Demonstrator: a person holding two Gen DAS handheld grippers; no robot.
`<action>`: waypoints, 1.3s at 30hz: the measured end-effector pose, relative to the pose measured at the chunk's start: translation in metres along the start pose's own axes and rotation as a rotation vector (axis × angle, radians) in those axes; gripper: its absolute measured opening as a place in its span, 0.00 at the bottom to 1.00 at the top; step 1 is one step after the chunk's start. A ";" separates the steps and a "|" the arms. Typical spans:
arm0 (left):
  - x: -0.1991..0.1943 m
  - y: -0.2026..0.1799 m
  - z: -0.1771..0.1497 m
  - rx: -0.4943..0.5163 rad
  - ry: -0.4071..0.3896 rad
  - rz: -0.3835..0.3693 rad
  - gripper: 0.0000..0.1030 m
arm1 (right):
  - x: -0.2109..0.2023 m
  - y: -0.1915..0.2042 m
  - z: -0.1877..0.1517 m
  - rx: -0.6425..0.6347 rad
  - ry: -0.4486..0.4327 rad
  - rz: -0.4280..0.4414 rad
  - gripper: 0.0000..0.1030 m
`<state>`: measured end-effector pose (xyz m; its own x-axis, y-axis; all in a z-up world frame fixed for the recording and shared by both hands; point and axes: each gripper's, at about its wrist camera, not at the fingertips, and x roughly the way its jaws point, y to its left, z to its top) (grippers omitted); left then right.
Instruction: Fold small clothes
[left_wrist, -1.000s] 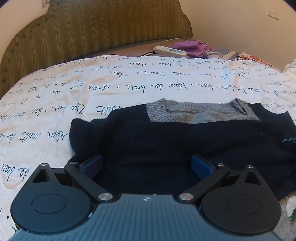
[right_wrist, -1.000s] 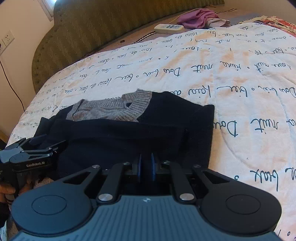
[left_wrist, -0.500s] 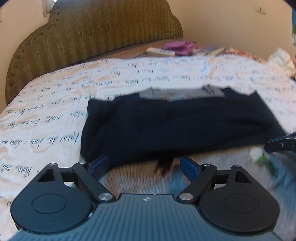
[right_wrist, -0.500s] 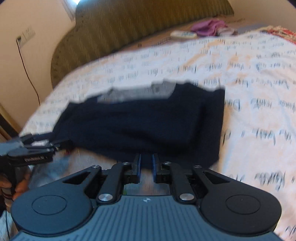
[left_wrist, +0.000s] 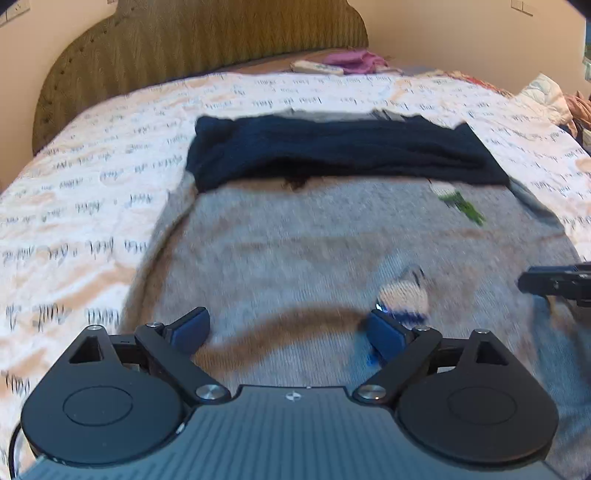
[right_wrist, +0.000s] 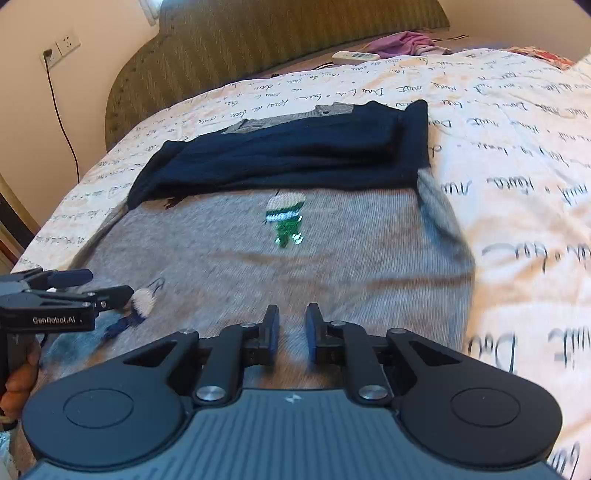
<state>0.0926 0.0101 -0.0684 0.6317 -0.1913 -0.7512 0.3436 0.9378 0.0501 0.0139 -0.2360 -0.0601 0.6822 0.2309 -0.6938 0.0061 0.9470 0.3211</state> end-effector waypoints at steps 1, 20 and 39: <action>-0.004 0.000 -0.006 -0.004 0.002 -0.005 0.93 | -0.003 0.002 -0.004 0.001 -0.003 -0.005 0.19; -0.082 0.005 -0.092 -0.001 -0.001 -0.054 0.93 | -0.059 0.041 -0.081 -0.122 -0.015 -0.089 0.71; -0.144 0.062 -0.137 -0.215 0.018 -0.105 0.94 | -0.121 0.044 -0.135 -0.089 -0.035 -0.081 0.72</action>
<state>-0.0719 0.1350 -0.0472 0.5873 -0.2874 -0.7566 0.2491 0.9536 -0.1688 -0.1670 -0.1921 -0.0496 0.7075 0.1459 -0.6915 -0.0014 0.9787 0.2051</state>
